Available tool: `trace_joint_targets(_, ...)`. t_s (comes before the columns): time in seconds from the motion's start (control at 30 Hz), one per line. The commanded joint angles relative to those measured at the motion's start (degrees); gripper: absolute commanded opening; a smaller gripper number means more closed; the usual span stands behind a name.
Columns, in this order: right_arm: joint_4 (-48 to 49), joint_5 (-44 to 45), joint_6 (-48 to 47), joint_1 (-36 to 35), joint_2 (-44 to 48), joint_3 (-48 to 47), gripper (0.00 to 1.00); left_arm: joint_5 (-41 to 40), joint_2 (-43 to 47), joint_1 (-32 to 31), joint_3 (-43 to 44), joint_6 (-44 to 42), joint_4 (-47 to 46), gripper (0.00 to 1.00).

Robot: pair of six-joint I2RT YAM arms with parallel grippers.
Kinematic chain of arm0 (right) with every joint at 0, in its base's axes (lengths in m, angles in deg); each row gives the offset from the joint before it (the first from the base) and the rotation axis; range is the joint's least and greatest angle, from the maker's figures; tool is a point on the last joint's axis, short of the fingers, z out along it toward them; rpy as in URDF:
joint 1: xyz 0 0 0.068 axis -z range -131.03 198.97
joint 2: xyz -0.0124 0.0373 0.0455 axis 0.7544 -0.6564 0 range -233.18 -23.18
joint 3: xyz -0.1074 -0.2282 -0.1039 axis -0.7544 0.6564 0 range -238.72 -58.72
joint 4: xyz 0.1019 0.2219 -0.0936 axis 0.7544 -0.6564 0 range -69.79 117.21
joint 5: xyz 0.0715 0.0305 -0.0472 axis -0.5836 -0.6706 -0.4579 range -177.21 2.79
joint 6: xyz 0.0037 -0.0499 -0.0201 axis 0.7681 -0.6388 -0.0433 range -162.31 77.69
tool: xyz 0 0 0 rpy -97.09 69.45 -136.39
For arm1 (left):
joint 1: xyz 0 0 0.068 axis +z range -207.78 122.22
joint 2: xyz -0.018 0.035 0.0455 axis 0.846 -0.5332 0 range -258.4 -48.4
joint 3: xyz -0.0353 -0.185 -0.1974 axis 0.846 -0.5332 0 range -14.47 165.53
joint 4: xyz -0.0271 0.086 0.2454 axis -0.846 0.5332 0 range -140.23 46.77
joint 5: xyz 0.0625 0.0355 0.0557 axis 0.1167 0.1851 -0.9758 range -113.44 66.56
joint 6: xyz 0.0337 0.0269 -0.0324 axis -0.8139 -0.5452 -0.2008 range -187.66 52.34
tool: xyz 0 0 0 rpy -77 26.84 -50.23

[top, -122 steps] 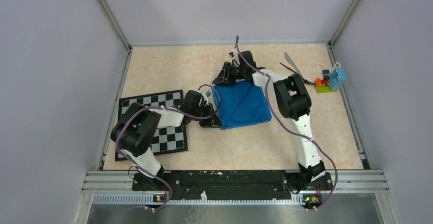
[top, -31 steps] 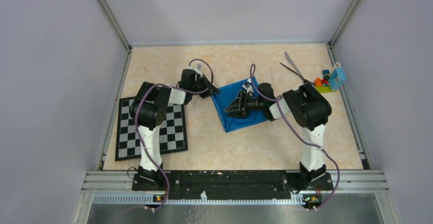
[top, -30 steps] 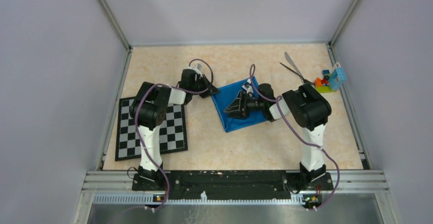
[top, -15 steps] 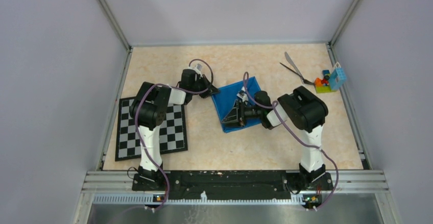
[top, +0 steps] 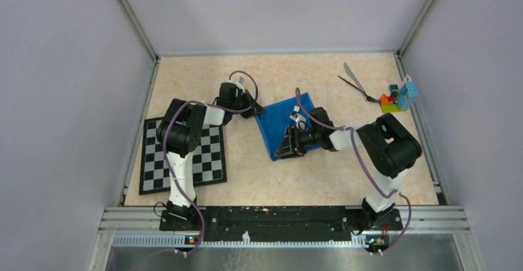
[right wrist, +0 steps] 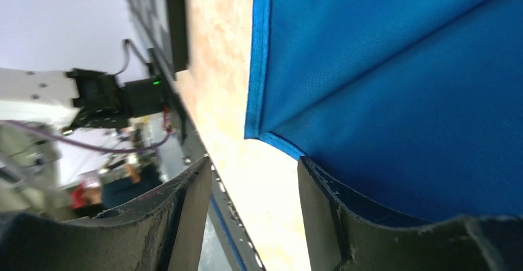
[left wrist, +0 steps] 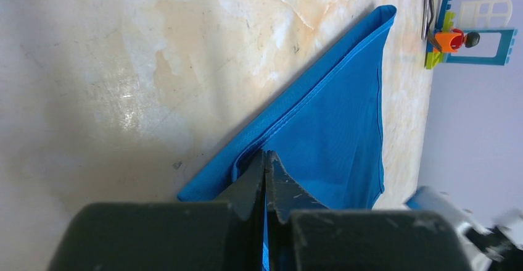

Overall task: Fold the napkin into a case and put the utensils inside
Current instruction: Smooth out the upper triangle-folded napkin at the center of the board, then pick up the upper triangle-folded napkin from the center of the board.

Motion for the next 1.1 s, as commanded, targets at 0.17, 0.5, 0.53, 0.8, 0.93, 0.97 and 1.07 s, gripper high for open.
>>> trace_joint_targets(0.17, -39.75, 42.42, -33.59, -14.63, 16.55, -13.48, 0.62, 5.70, 7.30, 0.48, 4.86, -5.89, 15.19, 0.32)
trace_joint_targets(0.5, -48.47, 62.84, -43.07, -26.57, 8.59, -25.81, 0.49, 9.46, 28.04, 11.35, -1.62, -9.93, 24.75, 0.55)
trace_joint_targets(0.53, -48.96, 62.35, -43.17, -27.04, 7.63, -27.05, 0.48, 9.54, 30.27, 12.35, -3.20, -10.32, 25.43, 0.55)
trace_joint_targets(0.8, -50.87, 58.52, -40.05, -27.30, 1.12, -31.58, 0.42, 11.02, 43.41, 21.27, -13.70, -13.03, 29.48, 0.61)
trace_joint_targets(0.93, -51.90, 58.62, -39.67, -27.33, -1.16, -32.71, 0.45, 12.64, 46.00, 22.92, -15.97, -13.64, 29.51, 0.62)
trace_joint_targets(0.97, -52.08, 58.60, -39.75, -27.33, -1.61, -32.84, 0.46, 13.00, 46.42, 22.93, -16.34, -13.69, 29.50, 0.62)
trace_joint_targets(1.07, -52.45, 58.72, -39.94, -27.29, -2.95, -33.07, 0.49, 14.09, 46.81, 23.20, -17.29, -13.54, 29.21, 0.62)
